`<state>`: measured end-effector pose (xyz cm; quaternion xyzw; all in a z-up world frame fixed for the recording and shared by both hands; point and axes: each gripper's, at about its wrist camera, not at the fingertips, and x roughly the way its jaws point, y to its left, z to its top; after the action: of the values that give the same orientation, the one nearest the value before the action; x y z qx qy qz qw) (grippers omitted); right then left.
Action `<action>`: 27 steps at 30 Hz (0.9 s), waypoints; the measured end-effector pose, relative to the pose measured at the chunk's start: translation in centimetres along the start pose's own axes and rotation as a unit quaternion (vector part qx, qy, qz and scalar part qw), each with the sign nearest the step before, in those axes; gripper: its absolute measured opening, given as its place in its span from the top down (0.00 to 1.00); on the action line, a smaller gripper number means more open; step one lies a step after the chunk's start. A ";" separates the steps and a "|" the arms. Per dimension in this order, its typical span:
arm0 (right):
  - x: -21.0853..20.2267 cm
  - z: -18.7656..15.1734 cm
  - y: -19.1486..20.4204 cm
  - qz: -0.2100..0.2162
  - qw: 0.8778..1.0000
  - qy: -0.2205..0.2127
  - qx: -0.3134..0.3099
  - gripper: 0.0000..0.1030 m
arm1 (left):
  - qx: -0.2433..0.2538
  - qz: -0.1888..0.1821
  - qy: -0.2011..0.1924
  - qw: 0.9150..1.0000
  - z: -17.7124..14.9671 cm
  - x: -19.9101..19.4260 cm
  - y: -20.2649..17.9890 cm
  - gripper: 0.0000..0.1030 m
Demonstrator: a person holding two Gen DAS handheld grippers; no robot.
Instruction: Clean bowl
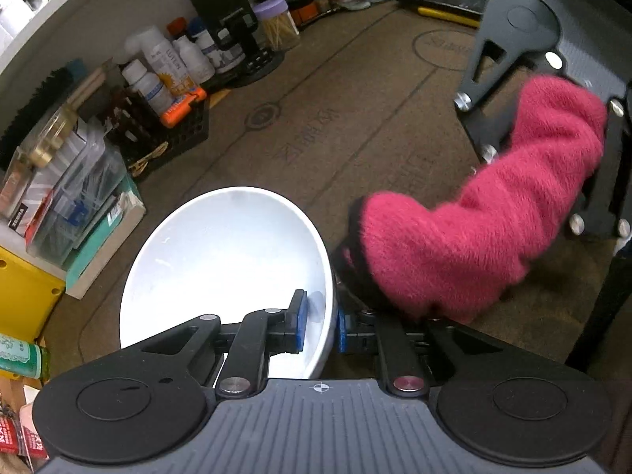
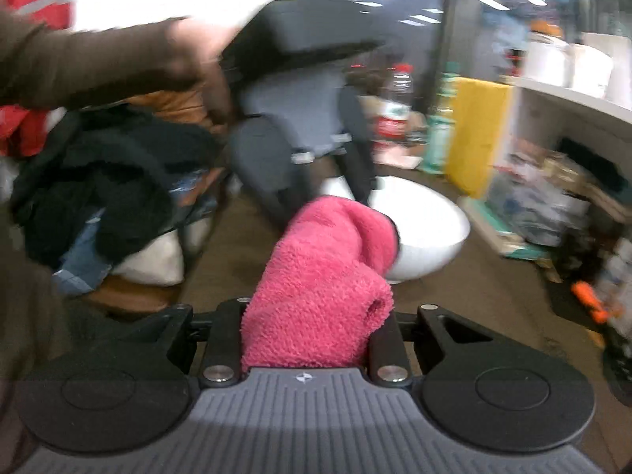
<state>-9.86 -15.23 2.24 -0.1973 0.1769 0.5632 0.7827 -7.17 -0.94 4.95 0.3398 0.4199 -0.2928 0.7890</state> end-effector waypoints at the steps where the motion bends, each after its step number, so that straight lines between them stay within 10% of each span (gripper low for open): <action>1: 0.9 0.1 -2.1 -0.052 0.998 0.007 0.036 0.75 | 0.004 0.008 0.000 1.000 0.1 -0.1 0.0 0.80; 7: 1.9 -0.8 -8.6 -0.177 0.967 -0.022 0.182 0.75 | 0.071 0.067 0.039 0.994 -1.0 -0.5 0.2 0.39; 9: 1.5 -1.8 -9.6 -0.174 0.959 -0.034 0.220 0.75 | 0.092 0.075 0.063 0.991 -1.6 0.2 0.1 0.45; 12: 1.3 -2.4 -9.5 -0.175 0.961 -0.027 0.213 0.75 | 0.087 0.057 0.085 0.991 -1.7 1.2 0.2 0.80; 27: -0.6 -3.9 -9.2 -0.151 0.969 0.009 0.197 0.74 | -0.018 -0.019 -0.034 0.999 5.1 1.7 -0.9 0.87</action>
<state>-1.53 -20.34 0.19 -0.0687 0.2595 0.3912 0.8803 -4.67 -5.77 5.39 0.3071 0.4046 -0.3115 0.8031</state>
